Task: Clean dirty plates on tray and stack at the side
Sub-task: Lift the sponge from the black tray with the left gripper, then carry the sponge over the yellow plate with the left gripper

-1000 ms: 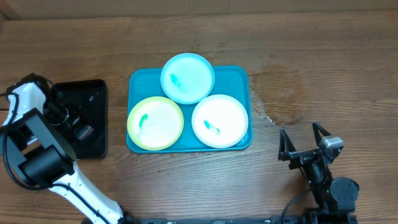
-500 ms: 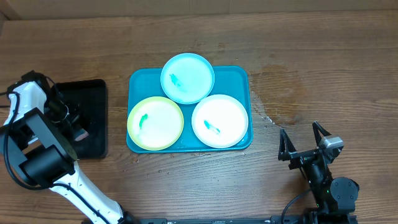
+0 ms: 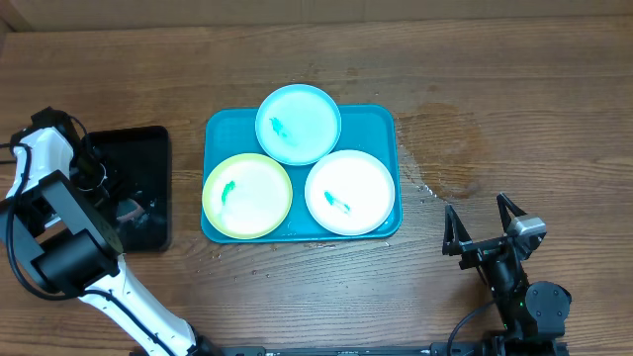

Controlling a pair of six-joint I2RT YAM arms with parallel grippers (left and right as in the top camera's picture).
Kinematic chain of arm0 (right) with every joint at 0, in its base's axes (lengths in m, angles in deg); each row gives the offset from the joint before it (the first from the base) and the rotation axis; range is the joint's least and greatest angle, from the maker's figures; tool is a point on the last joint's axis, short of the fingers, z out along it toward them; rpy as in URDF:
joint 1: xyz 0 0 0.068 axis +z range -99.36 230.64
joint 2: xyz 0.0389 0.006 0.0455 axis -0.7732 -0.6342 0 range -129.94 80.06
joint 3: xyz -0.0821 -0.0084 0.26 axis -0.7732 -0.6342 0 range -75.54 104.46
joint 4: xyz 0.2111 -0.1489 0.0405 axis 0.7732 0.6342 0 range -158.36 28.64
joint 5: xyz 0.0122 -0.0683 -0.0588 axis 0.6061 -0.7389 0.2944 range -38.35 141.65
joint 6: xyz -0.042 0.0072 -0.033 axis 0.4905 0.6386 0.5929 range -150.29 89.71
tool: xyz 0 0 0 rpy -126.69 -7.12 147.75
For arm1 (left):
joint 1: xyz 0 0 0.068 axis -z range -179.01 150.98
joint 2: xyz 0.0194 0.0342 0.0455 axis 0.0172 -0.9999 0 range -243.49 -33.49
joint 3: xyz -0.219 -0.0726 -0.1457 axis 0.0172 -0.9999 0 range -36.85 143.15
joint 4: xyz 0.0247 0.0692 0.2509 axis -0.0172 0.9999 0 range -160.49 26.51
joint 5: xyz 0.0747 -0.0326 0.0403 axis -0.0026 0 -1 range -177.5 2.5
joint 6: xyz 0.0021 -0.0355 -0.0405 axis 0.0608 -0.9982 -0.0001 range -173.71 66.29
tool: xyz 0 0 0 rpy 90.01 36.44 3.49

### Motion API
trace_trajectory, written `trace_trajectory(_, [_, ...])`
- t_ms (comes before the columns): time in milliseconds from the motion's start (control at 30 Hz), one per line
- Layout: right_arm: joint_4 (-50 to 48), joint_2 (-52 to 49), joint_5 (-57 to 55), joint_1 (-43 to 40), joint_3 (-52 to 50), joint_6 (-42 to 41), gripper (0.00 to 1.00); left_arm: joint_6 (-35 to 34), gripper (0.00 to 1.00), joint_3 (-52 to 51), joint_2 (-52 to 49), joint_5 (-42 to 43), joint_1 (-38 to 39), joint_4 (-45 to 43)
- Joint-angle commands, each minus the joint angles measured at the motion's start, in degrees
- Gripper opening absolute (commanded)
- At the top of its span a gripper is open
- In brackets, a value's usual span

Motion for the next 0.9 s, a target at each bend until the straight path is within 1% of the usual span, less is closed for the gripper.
trace_trajectory(0, [-0.35, 0.46, -0.35, -0.33, -0.59, 0.39, 1.0, 1.18, 0.04, 6.01, -1.14, -1.6, -0.11, 4.2])
trace_trajectory(133, [-0.35, 0.46, -0.35, -0.33, -0.59, 0.39, 1.0, 1.31, 0.04, 15.52, -1.14, -1.09, -0.07, 13.53])
trace_trajectory(200, [-0.35, 0.46, -0.35, -0.33, -0.59, 0.39, 1.0, 1.29, 0.04, 21.94, -1.11, 0.42, -0.07, 18.86])
trace_trajectory(233, [-0.35, 0.46, -0.35, -0.33, -0.59, 0.39, 1.0, 1.31, 0.04, 25.51, -1.11, 1.88, -0.07, 21.59])
trace_trajectory(267, [-0.35, 0.46, -0.35, -0.33, -0.59, 0.39, 1.0, 1.31, 0.04, 31.63, -1.11, 5.27, -0.07, 25.9])
trace_trajectory(333, [-0.33, 0.46, -0.35, -0.33, -0.59, 0.39, 1.0, 1.27, 0.04, 36.46, -1.11, 8.33, -0.04, 29.33])
trace_trajectory(400, [-0.35, 0.46, -0.35, -0.33, -0.59, 0.39, 1.0, 1.03, 0.04, 38.99, -1.11, 9.92, 0.11, 31.58])
trace_trajectory(500, [-0.33, 0.46, -0.35, -0.33, -0.59, 0.39, 1.0, 1.01, 0.05, 37.62, -1.2, 7.8, 0.96, 31.8])
trace_trajectory(567, [-0.33, 0.46, -0.35, -0.33, -0.59, 0.39, 1.0, 0.94, 0.04, 33.42, -1.2, 3.85, 2.08, 29.7])
trace_trajectory(733, [-0.35, 0.46, -0.35, -0.33, -0.59, 0.39, 1.0, 0.94, 0.04, 19.67, -1.2, 1.31, 3.89, 18.95])
trace_trajectory(800, [-0.33, 0.46, -0.35, -0.33, -0.59, 0.39, 1.0, 0.96, 0.04, 17.9, -1.2, 1.36, 4.0, 18.8])
trace_trajectory(867, [-0.35, 0.46, -0.35, -0.33, -0.59, 0.39, 1.0, 1.01, 0.04, 18.95, -0.98, 1.4, 3.65, 20.72])
